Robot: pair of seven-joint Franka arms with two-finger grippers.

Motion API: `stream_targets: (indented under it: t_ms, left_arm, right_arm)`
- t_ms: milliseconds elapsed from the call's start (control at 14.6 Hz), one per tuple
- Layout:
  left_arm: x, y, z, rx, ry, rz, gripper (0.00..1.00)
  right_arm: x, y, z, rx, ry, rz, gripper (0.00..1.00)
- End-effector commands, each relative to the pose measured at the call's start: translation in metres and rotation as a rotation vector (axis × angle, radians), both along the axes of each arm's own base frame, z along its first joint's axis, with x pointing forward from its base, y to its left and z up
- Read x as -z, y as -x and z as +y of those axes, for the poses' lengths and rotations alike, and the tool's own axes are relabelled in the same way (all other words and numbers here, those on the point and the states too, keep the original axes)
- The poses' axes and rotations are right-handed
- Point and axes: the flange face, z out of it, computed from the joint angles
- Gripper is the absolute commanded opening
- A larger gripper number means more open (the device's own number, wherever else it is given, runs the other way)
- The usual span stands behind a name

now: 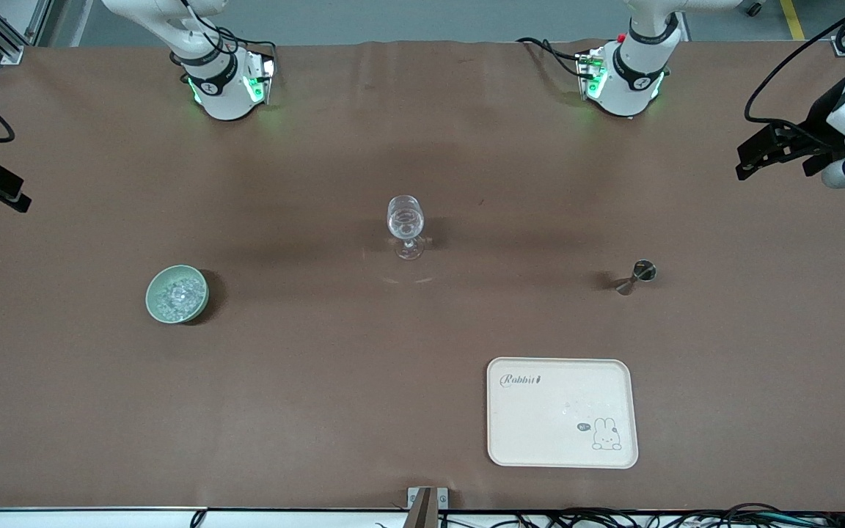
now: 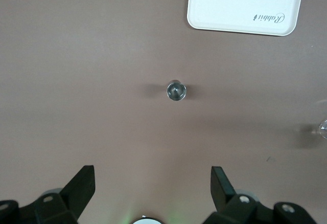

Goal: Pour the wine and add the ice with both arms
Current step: 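Reach the right gripper to the ice while the left gripper reaches the jigger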

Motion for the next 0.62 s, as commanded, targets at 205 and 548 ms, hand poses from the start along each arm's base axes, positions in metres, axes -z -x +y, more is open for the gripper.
stream_targets:
  t_ms: [205,548]
  left_arm:
    - [-0.002,-0.015,0.003,-0.016,-0.006,0.012,1.0]
    - [0.042,-0.047,0.027,-0.063,-0.005,0.08,1.0]
  right_arm:
    - [0.001,0.0,0.0,-0.012,0.005,-0.017,1.0]
    - [0.013,-0.006,-0.001,-0.009,0.007,-0.002,1.0]
